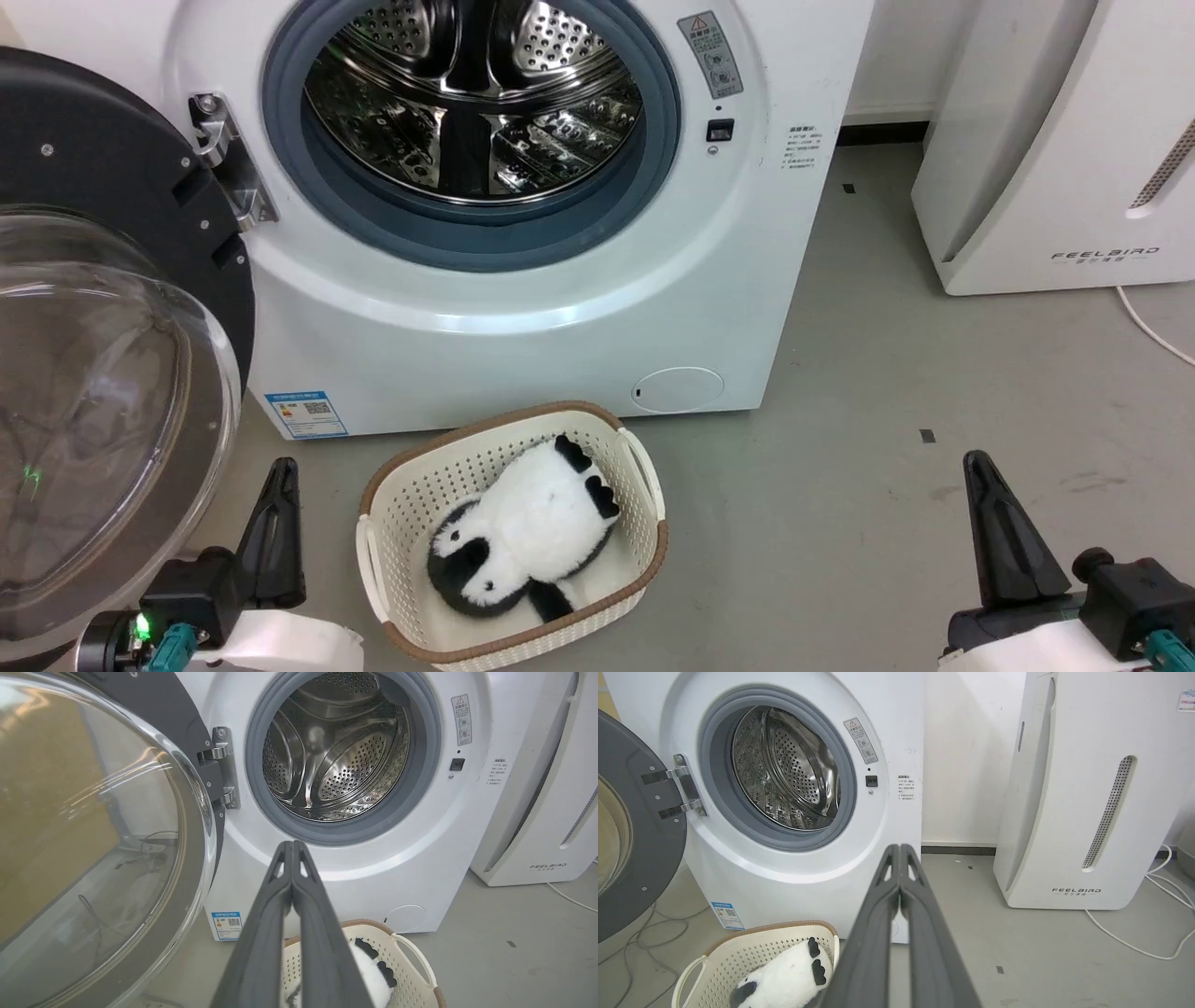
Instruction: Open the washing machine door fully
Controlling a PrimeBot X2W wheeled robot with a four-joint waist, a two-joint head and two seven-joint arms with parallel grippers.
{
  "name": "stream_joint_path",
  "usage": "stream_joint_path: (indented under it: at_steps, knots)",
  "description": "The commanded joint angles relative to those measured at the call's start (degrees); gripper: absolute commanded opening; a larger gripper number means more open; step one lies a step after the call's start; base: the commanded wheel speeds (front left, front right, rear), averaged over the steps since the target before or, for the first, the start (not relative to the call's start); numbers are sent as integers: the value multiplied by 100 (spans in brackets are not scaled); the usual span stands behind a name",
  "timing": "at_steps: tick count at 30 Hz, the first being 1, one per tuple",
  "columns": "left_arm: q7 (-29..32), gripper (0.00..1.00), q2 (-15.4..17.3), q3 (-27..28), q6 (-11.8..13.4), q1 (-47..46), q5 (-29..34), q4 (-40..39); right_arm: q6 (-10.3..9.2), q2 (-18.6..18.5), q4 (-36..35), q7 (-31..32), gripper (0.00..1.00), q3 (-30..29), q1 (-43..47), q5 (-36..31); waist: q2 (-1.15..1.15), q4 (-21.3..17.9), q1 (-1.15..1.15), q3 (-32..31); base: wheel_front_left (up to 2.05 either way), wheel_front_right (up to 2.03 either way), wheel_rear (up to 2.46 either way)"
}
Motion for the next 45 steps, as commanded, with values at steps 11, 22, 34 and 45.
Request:
stream_joint_path:
  at_steps: [11,22,34,45]
  knots:
    - [161,0,6,-89,96,5,42,-77,1,3,6,150,0,26,-50,-75,0,45,0,-32,0,0,0]
    - [282,0,3,-161,146,7,63,-125,1,4,10,268,0,40,-75,-111,0,82,0,-59,0,0,0]
    - [427,0,-1,-248,206,10,87,-183,2,6,14,409,0,57,-104,-154,0,125,0,-91,0,0,0]
    - [559,0,-4,-328,260,12,110,-236,2,7,19,538,0,72,-130,-194,0,165,0,-121,0,0,0]
